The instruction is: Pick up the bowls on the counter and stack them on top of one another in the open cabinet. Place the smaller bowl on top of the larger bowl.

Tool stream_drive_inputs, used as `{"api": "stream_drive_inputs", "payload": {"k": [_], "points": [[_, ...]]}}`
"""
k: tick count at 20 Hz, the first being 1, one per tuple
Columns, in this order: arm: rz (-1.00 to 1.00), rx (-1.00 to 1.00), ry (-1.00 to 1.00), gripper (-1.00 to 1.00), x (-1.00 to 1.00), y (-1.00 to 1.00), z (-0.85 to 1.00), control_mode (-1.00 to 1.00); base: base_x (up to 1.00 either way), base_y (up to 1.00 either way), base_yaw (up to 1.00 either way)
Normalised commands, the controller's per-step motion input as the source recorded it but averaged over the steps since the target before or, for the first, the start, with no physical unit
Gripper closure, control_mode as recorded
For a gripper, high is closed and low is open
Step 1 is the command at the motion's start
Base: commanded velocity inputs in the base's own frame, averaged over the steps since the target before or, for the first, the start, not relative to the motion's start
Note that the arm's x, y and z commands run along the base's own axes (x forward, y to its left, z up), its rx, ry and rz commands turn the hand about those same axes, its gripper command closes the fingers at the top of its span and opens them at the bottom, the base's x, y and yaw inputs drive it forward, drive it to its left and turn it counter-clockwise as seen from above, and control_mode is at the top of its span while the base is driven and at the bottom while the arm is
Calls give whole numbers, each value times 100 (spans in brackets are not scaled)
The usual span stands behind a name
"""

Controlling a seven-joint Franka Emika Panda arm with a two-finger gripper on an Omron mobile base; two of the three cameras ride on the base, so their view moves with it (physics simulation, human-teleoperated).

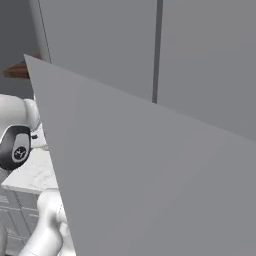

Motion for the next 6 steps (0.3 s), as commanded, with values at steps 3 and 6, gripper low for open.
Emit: {"api": "stream_drive_inputs", "payload": {"k": [3,6], "points": [[-3,2,-5,-100,-100,-84,-90,-100,0,0,0],[-8,9,5,-100,-28,-64,-9,-100,0,0,0]]}}
